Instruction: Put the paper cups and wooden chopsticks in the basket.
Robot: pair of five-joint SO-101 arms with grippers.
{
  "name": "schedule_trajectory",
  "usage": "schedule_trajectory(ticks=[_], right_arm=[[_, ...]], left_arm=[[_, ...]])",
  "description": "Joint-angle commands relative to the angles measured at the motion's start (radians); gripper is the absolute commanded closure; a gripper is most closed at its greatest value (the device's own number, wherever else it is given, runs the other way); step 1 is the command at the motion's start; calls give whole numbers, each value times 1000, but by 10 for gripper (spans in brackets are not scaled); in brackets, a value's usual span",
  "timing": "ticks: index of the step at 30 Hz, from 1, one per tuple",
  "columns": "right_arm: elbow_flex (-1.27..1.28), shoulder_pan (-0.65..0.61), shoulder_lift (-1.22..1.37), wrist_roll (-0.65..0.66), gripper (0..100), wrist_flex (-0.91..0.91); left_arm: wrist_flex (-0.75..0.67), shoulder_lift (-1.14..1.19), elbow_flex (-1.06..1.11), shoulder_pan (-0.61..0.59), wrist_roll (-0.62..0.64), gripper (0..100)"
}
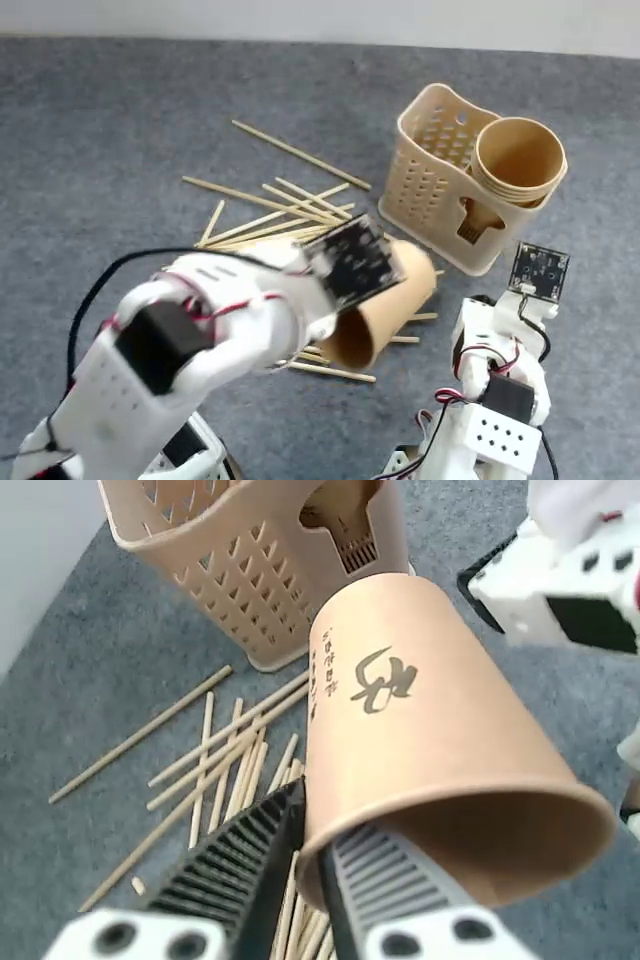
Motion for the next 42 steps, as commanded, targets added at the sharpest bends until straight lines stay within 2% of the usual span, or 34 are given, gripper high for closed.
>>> schedule_trajectory(ticks=[1, 10, 23, 35, 42], right_arm=[[-16, 12, -13, -3, 992, -16], [-15, 12, -13, -3, 992, -18], [-15, 10, -13, -2, 992, -19], [-15, 8, -13, -2, 992, -19], [-15, 5, -13, -2, 992, -19]], left_arm=[[9, 185, -239, -5, -9, 994], [9, 476, -650, -5, 32, 994], [2, 855, -1086, -5, 32, 994], [2, 1110, -1380, -39, 32, 989], [0, 1175, -1445, -44, 32, 975]])
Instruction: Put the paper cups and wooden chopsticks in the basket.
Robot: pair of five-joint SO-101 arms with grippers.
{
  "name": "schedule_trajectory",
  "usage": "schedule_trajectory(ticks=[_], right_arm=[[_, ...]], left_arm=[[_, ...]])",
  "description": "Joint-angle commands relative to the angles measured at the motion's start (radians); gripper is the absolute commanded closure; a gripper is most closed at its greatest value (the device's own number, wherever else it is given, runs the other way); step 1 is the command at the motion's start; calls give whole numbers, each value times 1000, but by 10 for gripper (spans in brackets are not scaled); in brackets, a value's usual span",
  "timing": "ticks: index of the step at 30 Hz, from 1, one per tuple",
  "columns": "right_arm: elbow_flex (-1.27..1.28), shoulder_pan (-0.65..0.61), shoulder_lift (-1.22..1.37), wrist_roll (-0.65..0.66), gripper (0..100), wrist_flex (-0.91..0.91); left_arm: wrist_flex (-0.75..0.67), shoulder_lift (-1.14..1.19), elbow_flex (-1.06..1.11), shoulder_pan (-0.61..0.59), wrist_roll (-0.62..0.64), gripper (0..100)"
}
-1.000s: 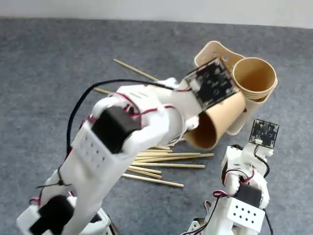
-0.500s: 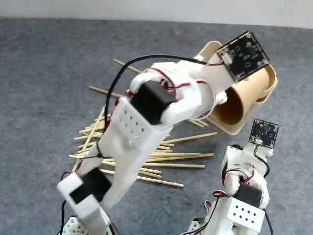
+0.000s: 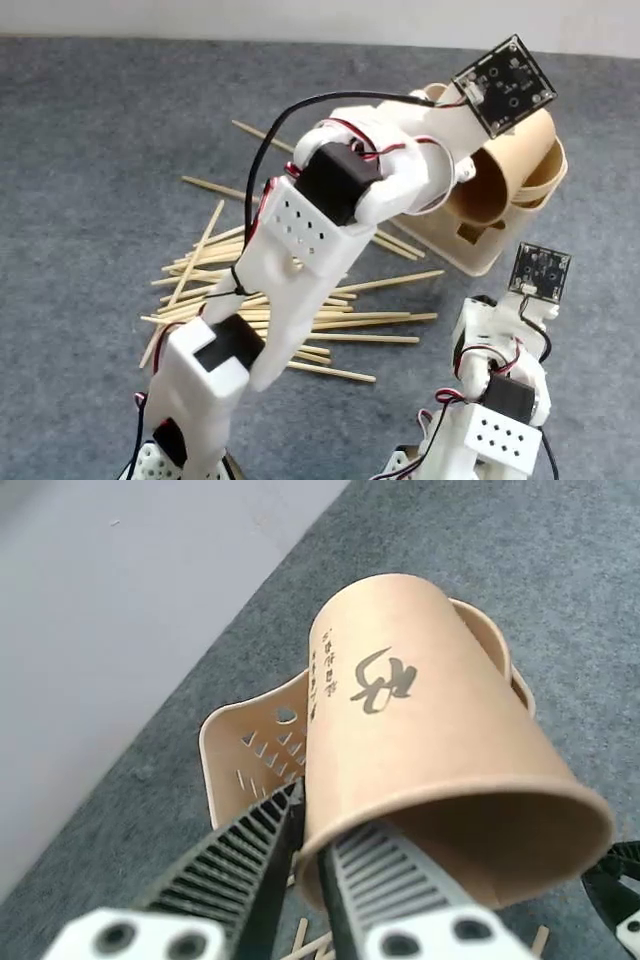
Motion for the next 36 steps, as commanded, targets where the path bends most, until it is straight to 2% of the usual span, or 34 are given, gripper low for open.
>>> schedule_trajectory(ticks=[1, 4, 7, 20, 30, 36], right_arm=[[-15, 2, -13, -2, 992, -19], [-15, 2, -13, -2, 992, -19], [-15, 1, -13, -2, 992, -19], [-15, 1, -13, -2, 992, -19], [-15, 1, -13, -2, 992, -19], [-15, 1, -13, -2, 992, -19]], left_arm=[[-6, 4, -64, -5, 11, 953], [-6, 7, -70, -4, 23, 845], [-31, 7, -70, -7, 107, 780], [-258, 10, -62, -21, 180, 780], [-324, 64, -65, -21, 183, 780], [-362, 70, -71, -16, 181, 821]])
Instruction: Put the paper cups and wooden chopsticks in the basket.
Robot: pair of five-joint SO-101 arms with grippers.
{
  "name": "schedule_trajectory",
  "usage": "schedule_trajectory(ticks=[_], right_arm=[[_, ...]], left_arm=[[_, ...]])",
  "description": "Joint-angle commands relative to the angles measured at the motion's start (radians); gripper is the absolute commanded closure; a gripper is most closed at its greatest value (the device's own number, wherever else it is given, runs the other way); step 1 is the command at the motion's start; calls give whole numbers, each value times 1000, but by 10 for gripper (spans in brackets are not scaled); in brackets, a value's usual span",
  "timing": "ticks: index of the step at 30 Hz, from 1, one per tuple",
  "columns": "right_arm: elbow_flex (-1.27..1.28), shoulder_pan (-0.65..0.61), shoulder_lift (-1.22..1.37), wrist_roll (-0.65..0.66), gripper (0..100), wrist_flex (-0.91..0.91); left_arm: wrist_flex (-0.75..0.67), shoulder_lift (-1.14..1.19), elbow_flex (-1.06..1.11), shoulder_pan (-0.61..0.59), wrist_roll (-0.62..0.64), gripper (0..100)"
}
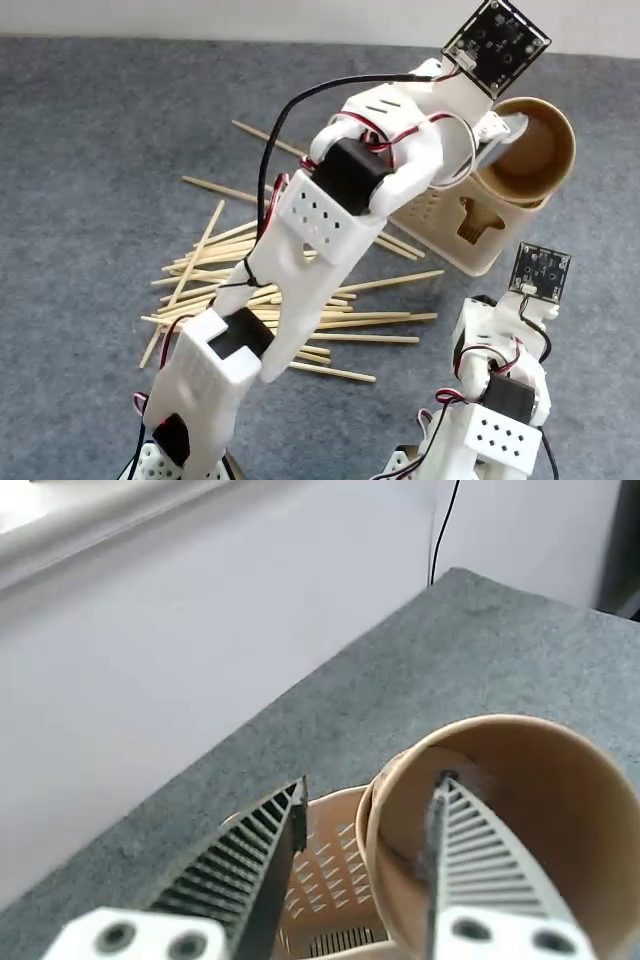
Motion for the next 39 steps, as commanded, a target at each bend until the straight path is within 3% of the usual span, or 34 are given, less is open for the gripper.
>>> schedule_trajectory(ticks=[1, 10, 18, 29, 35, 39], right_arm=[[-15, 1, -13, 0, 992, -19], [-15, 2, -13, 0, 992, -19], [-15, 2, -13, 0, 992, -19], [-15, 2, -13, 0, 992, -19], [-15, 4, -13, 0, 992, -19], [-15, 5, -13, 0, 992, -19]], left_arm=[[-83, -10, -38, -5, 9, 822], [-288, 99, -41, 25, 11, 822], [-293, 119, -64, 41, 11, 822], [132, 102, -208, 35, 9, 862], [150, 222, -148, 51, 11, 864], [157, 300, -242, 53, 11, 864]])
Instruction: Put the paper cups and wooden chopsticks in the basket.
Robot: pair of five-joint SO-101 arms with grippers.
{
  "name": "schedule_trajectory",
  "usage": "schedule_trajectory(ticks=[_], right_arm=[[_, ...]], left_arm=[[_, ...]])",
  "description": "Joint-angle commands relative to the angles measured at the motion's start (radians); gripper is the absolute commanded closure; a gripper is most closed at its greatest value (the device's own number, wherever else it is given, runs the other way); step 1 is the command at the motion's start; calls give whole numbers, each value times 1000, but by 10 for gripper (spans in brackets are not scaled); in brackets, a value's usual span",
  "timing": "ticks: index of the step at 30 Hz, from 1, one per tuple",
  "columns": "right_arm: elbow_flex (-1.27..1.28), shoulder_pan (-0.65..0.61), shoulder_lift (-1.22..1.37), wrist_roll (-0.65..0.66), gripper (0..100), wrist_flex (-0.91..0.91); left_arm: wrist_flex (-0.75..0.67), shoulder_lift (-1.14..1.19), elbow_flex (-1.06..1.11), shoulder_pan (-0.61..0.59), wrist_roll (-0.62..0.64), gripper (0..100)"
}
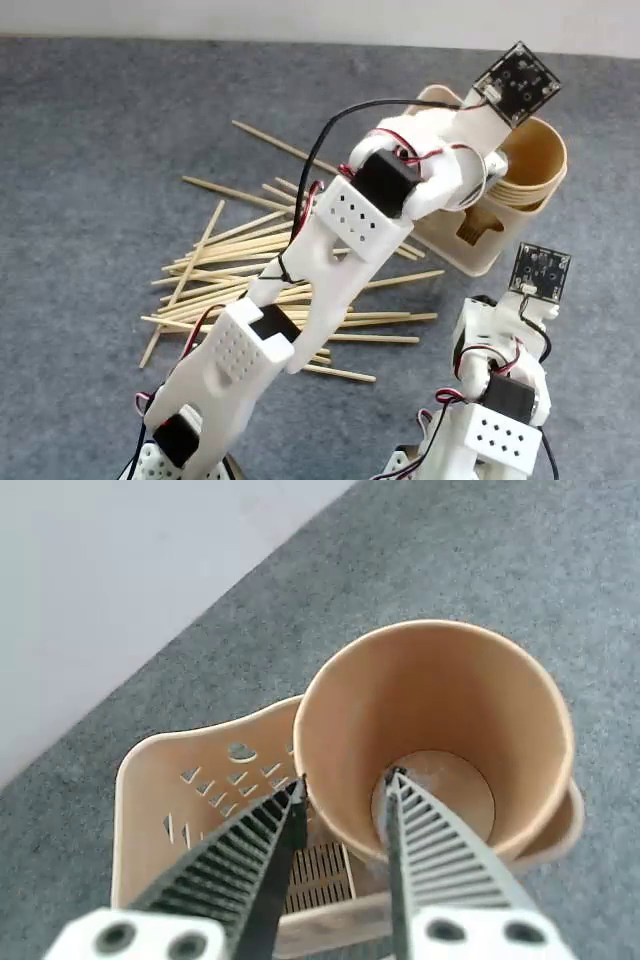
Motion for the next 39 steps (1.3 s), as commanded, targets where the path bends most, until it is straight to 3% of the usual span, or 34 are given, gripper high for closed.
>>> schedule_trajectory(ticks=[1, 5, 14, 21, 28, 39], right_arm=[[-15, 7, -13, 0, 992, -19], [-15, 7, -13, 0, 992, -21], [-13, 2, -13, 0, 992, -21], [-13, 2, -13, -2, 992, -21], [-12, 2, -13, -9, 992, -21], [74, 2, -13, -9, 992, -153]], left_arm=[[17, 39, -139, 24, 5, 864], [28, 35, -317, 27, 2, 864], [169, -220, -300, 2, -3, 864], [408, -400, -300, -44, -81, 864], [427, -559, -282, -173, -44, 928], [422, -1099, 298, -222, -57, 944]])
